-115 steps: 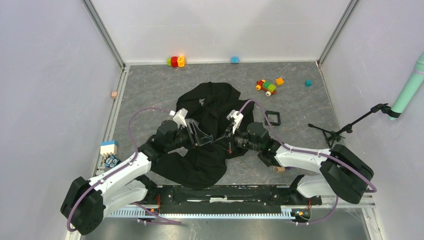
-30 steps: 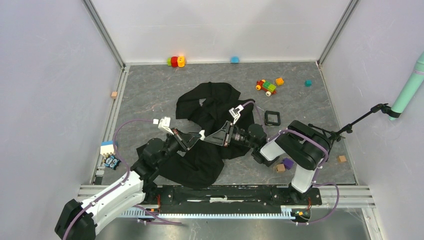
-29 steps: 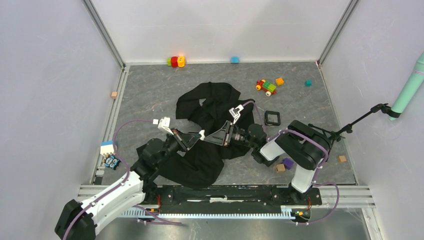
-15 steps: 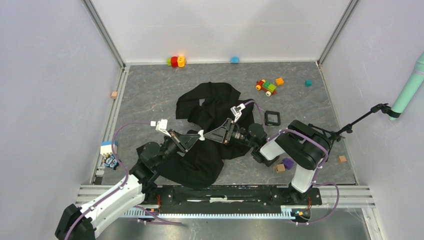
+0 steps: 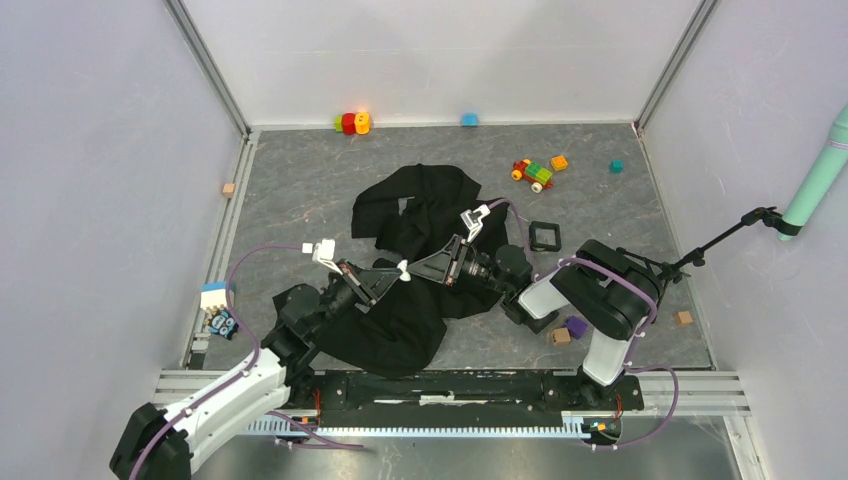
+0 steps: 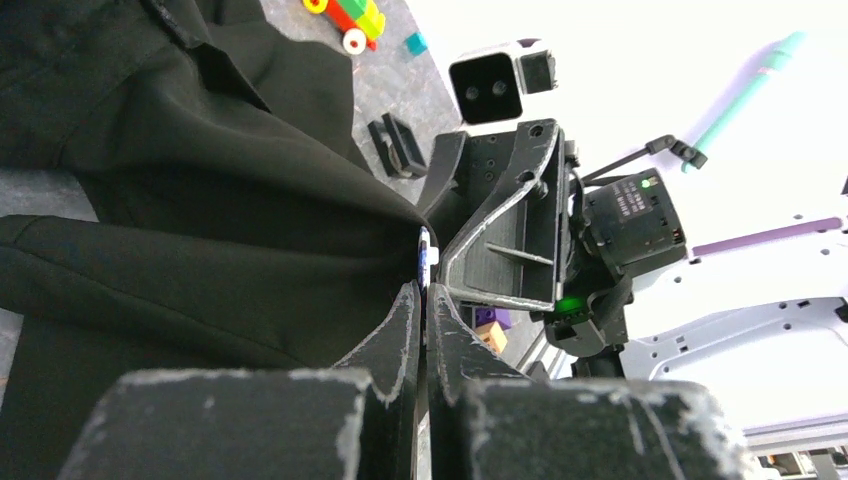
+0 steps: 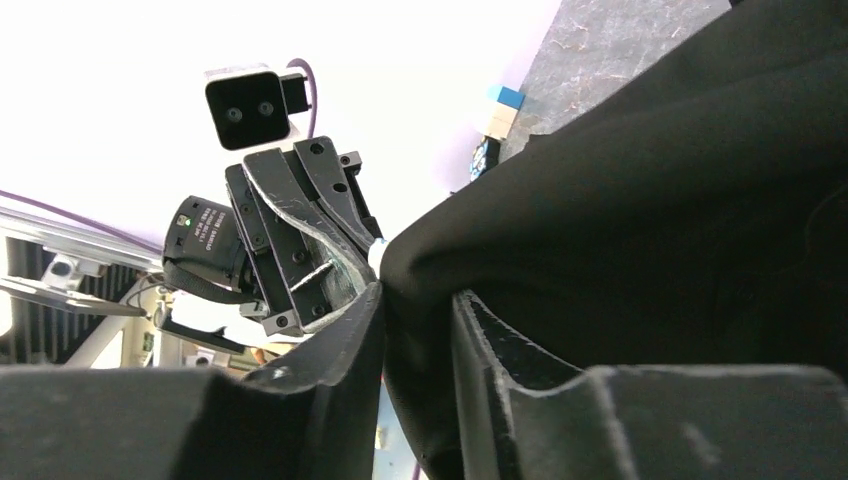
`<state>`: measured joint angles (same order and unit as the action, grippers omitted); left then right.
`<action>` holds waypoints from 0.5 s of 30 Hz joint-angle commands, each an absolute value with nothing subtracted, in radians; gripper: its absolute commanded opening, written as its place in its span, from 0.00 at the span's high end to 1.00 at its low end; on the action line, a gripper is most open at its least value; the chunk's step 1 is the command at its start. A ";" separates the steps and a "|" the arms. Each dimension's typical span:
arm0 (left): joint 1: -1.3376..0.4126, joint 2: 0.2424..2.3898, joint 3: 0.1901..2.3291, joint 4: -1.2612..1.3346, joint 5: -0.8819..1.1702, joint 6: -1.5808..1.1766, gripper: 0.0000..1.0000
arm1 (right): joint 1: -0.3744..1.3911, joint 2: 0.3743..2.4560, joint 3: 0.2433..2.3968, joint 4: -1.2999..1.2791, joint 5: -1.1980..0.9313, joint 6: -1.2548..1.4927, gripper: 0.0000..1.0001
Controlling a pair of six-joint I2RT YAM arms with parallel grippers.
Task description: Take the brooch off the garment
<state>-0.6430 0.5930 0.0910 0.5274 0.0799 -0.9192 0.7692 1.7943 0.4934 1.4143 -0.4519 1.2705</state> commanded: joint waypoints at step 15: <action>-0.644 0.645 0.110 0.652 0.174 -0.891 0.98 | 0.767 1.791 0.514 1.458 -0.481 1.258 0.89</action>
